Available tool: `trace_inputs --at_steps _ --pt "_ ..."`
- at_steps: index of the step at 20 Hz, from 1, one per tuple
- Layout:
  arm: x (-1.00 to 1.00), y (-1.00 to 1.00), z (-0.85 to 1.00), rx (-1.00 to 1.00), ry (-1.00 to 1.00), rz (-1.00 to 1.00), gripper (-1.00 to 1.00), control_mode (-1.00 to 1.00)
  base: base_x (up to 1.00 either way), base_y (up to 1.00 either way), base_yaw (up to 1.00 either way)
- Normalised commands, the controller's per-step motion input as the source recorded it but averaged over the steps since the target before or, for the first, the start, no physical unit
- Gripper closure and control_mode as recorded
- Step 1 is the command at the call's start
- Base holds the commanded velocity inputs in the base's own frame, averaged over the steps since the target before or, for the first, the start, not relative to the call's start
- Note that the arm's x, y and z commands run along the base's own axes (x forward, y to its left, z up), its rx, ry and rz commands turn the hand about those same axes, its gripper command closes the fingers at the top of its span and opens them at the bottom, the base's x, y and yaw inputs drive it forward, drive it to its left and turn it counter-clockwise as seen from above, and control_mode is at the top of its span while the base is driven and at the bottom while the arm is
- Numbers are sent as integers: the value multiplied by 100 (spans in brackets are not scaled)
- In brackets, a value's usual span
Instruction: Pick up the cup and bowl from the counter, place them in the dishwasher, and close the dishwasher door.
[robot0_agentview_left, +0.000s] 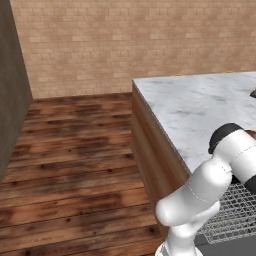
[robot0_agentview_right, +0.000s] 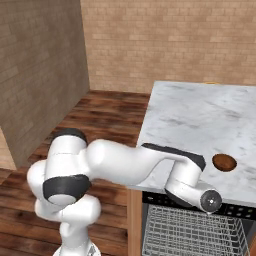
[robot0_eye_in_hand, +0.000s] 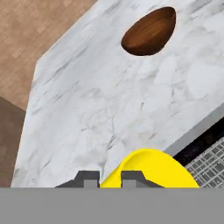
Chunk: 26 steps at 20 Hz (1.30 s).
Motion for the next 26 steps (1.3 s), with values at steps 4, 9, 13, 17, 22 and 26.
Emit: trace_inputs --at_steps 4,9,13,17,22,26 --pt "-32 0 -49 15 0 -13 100 -100 0 0 0" --pt "-8 -1 -50 14 0 -9 100 -100 0 0 0" --pt "-2 -6 -48 11 0 -5 100 -100 0 0 0" --pt "0 -14 -48 7 0 -1 100 -100 0 0 0" --pt "0 -19 -52 8 0 0 100 -100 0 0 0" --pt "0 -23 -55 7 1 0 100 -100 0 0 0"
